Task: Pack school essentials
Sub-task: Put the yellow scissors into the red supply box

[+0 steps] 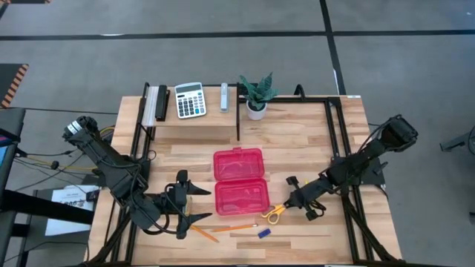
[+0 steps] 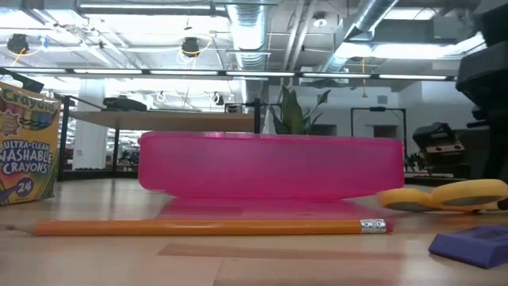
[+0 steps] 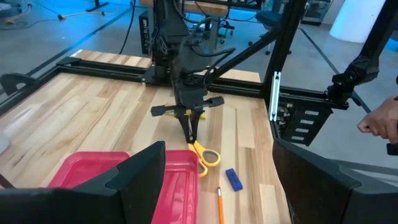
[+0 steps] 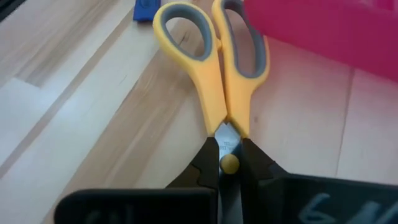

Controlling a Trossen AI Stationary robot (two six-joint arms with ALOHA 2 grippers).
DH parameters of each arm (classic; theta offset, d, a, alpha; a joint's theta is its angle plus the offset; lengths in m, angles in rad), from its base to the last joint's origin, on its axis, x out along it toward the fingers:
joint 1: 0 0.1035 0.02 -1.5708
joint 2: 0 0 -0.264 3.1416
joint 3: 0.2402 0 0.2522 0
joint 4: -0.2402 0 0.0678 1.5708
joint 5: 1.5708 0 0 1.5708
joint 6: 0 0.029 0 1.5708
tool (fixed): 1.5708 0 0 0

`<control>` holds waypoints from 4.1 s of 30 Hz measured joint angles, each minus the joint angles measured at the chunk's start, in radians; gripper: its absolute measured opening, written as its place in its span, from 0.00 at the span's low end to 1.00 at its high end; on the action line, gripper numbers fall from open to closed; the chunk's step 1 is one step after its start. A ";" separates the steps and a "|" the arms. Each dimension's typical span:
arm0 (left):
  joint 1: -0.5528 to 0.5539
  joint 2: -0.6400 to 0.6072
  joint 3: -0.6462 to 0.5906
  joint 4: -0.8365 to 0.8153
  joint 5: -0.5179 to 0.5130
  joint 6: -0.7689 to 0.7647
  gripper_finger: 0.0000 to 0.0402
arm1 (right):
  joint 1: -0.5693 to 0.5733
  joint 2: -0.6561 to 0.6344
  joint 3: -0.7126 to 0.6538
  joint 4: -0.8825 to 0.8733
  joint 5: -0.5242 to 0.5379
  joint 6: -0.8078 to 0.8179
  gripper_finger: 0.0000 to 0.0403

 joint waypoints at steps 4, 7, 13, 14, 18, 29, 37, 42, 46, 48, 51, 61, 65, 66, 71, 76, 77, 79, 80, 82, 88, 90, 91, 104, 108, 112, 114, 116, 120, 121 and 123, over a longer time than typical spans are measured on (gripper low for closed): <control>0.000 0.000 0.000 0.000 0.003 0.000 0.70 | 0.026 -0.045 -0.003 -0.012 -0.001 0.044 0.06; 0.000 0.000 0.000 0.000 0.007 0.000 0.70 | 0.051 -0.072 -0.002 -0.009 -0.005 0.076 0.06; 0.000 0.000 0.000 0.000 0.004 0.012 0.70 | 0.096 -0.108 0.001 0.005 0.004 0.125 0.06; 0.002 0.000 0.000 -0.001 0.001 0.015 0.70 | 0.101 -0.114 0.001 0.014 0.009 0.129 0.06; 0.021 0.007 0.000 0.001 0.000 0.022 0.70 | 0.112 -0.141 0.007 0.107 0.031 0.110 0.06; 0.127 0.070 -0.120 0.158 0.024 0.055 0.70 | 0.108 -0.225 0.128 0.123 0.095 -0.138 0.07; 0.163 0.247 -0.148 0.421 0.074 0.311 0.70 | 0.076 -0.281 0.200 0.123 0.095 -0.304 0.09; 0.195 0.366 -0.148 0.739 0.122 0.547 0.70 | 0.067 -0.291 0.237 0.125 0.094 -0.364 0.08; 0.238 0.417 -0.148 0.989 0.237 0.701 0.70 | 0.067 -0.284 0.254 0.122 0.093 -0.383 0.10; 0.266 0.431 -0.148 1.058 0.334 0.719 0.70 | 0.067 -0.284 0.262 0.121 0.093 -0.383 0.10; 0.311 0.432 -0.148 1.092 0.498 0.712 0.70 | 0.068 -0.284 0.269 0.124 0.091 -0.383 0.10; 0.386 0.431 -0.098 1.126 0.797 0.743 0.70 | 0.059 -0.284 0.270 0.140 0.087 -0.408 0.11; 0.395 0.431 -0.093 1.122 0.814 0.771 0.70 | 0.053 -0.284 0.270 0.156 0.085 -0.435 0.11; 0.397 0.431 -0.093 1.124 0.817 0.774 0.70 | 0.049 -0.284 0.270 0.157 0.085 -0.435 0.11; 0.410 0.431 -0.093 1.127 0.875 0.770 0.68 | 0.024 -0.284 0.270 0.169 0.085 -0.435 0.11; 0.412 0.431 -0.093 1.137 0.875 0.804 0.58 | 0.008 -0.284 0.270 0.169 0.085 -0.435 0.11; 0.413 0.431 -0.093 1.137 0.875 0.807 0.55 | 0.005 -0.284 0.270 0.169 0.085 -0.435 0.12; 0.416 0.431 -0.093 1.135 0.876 0.808 0.49 | 0.001 -0.284 0.270 0.169 0.084 -0.435 0.12; 0.418 0.431 -0.093 1.134 0.879 0.808 0.46 | 0.001 -0.284 0.270 0.170 0.084 -0.436 0.12; 0.426 0.431 -0.093 1.133 0.904 0.809 0.40 | 0.001 -0.284 0.270 0.171 0.084 -0.435 0.12; 0.450 0.431 -0.093 1.134 0.990 0.819 0.22 | 0.002 -0.283 0.270 0.183 0.079 -0.433 0.12; 0.455 0.430 -0.092 1.133 0.994 0.819 0.17 | 0.002 -0.283 0.270 0.186 0.079 -0.432 0.12; 0.455 0.430 -0.092 1.127 0.999 0.819 0.15 | 0.002 -0.283 0.270 0.190 0.079 -0.434 0.12; 0.452 0.431 -0.093 1.112 0.940 0.851 0.01 | 0.001 -0.284 0.270 0.204 0.096 -0.396 0.12; 0.452 0.431 -0.093 1.108 0.928 0.851 0.00 | 0.004 -0.291 0.270 0.197 0.121 -0.304 0.13; 0.452 0.417 -0.094 1.025 0.893 0.832 0.00 | 0.040 -0.350 0.270 0.064 0.120 -0.203 0.15; 0.452 0.401 -0.094 0.975 0.849 0.832 0.00 | 0.070 -0.390 0.270 -0.021 0.120 -0.143 0.16; 0.452 0.377 -0.094 0.911 0.783 0.817 0.00 | 0.108 -0.431 0.270 -0.085 0.120 -0.080 0.16; 0.440 0.317 -0.094 0.748 0.630 0.733 0.00 | 0.182 -0.491 0.270 -0.169 0.136 0.049 0.16; 0.435 0.301 -0.094 0.710 0.595 0.702 0.00 | 0.200 -0.502 0.270 -0.190 0.147 0.072 0.16; 0.423 0.270 -0.094 0.623 0.539 0.635 0.00 | 0.229 -0.514 0.270 -0.221 0.185 0.096 0.16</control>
